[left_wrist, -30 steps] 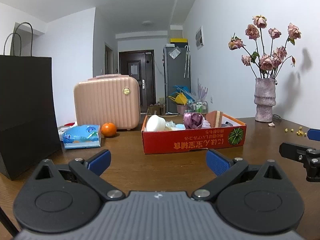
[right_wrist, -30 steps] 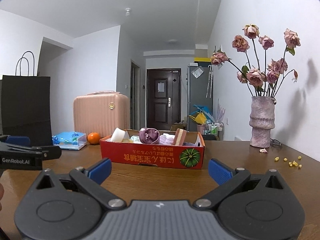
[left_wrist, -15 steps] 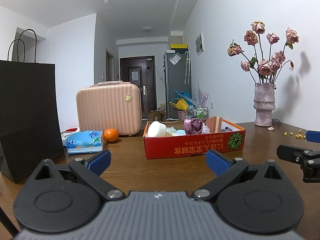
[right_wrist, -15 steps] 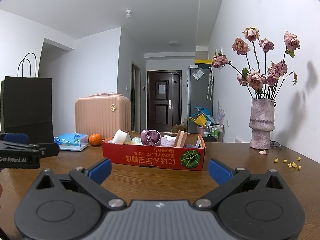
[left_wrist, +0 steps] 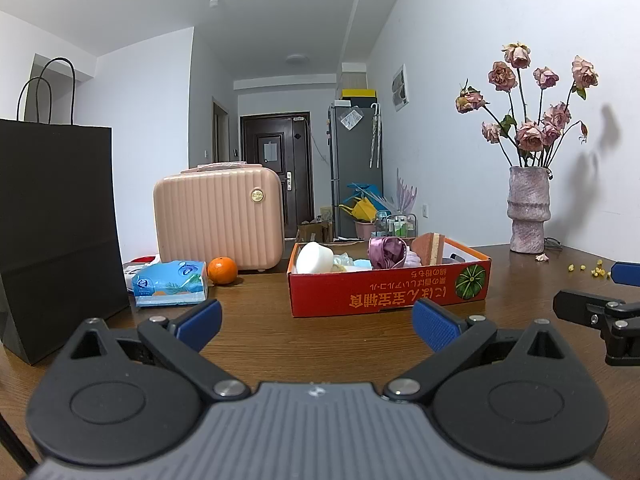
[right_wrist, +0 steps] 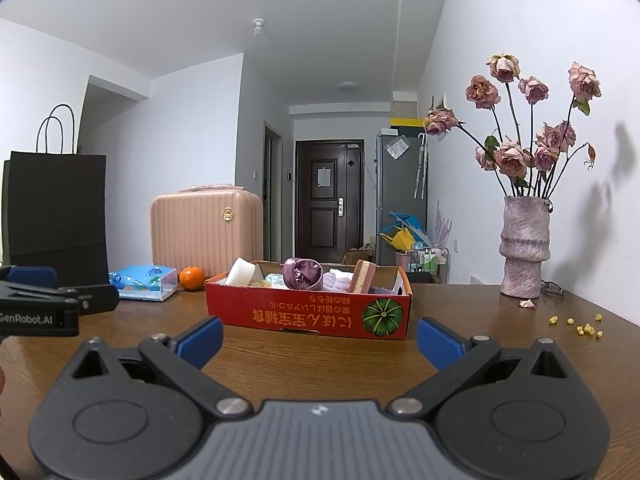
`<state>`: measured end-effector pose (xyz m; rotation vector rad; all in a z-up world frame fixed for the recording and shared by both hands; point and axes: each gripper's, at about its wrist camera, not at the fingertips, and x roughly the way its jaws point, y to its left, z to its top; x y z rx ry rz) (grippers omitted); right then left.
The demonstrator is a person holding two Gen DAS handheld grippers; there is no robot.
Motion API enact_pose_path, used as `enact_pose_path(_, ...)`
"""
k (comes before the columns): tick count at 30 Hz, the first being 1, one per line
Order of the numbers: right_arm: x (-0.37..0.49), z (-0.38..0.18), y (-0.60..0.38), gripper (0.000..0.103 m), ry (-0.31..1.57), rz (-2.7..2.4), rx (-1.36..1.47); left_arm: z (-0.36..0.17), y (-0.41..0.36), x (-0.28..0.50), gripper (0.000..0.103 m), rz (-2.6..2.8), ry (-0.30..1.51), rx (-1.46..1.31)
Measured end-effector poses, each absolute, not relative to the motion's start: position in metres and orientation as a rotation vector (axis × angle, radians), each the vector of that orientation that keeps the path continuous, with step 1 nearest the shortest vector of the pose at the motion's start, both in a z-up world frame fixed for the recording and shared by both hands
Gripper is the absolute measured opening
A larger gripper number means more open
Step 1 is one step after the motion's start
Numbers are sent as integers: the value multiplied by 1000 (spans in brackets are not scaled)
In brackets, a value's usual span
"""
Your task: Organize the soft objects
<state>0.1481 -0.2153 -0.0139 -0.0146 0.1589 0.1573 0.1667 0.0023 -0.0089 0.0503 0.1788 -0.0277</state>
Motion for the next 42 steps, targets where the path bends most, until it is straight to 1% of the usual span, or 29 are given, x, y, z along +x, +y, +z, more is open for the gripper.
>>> enact_pose_path(42, 152, -15, -211, 103, 173, 174, -17, -11, 0, 165, 103, -35, 175, 67)
